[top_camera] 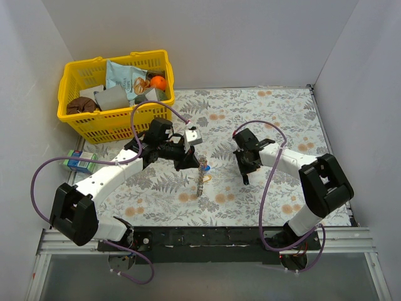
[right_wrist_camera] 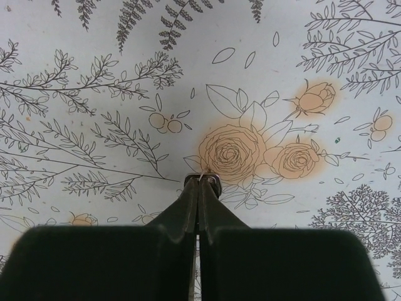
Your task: Put the keys on the keyring
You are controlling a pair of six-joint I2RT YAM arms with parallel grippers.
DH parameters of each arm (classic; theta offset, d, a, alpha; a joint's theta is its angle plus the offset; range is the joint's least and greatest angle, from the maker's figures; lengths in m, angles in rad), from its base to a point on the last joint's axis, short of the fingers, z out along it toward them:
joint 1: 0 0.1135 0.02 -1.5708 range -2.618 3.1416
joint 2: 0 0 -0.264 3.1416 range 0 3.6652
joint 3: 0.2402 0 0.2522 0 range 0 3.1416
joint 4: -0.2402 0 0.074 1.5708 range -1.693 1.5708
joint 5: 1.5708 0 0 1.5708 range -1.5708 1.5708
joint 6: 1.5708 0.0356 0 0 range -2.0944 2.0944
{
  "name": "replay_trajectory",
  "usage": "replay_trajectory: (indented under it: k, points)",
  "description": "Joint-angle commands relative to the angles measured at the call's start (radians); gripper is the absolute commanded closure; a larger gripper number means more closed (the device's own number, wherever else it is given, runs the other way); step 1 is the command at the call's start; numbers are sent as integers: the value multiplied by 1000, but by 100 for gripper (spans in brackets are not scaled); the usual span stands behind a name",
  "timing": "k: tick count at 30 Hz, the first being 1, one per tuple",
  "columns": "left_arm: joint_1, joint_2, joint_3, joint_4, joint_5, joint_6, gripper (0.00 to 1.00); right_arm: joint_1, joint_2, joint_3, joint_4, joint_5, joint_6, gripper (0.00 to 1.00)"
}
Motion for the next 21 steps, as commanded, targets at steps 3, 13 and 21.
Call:
replay_trajectory:
  k: [3, 13, 21]
  points:
    - [-5, -51, 2, 17, 28, 12, 100, 7, -53, 56, -33, 12, -30, 99]
    - [-5, -56, 1, 17, 25, 13, 100, 70, -71, 150, -56, -107, -104, 99]
    - [-5, -62, -1, 13, 8, 17, 100, 75, -159, 153, 8, -316, -208, 99]
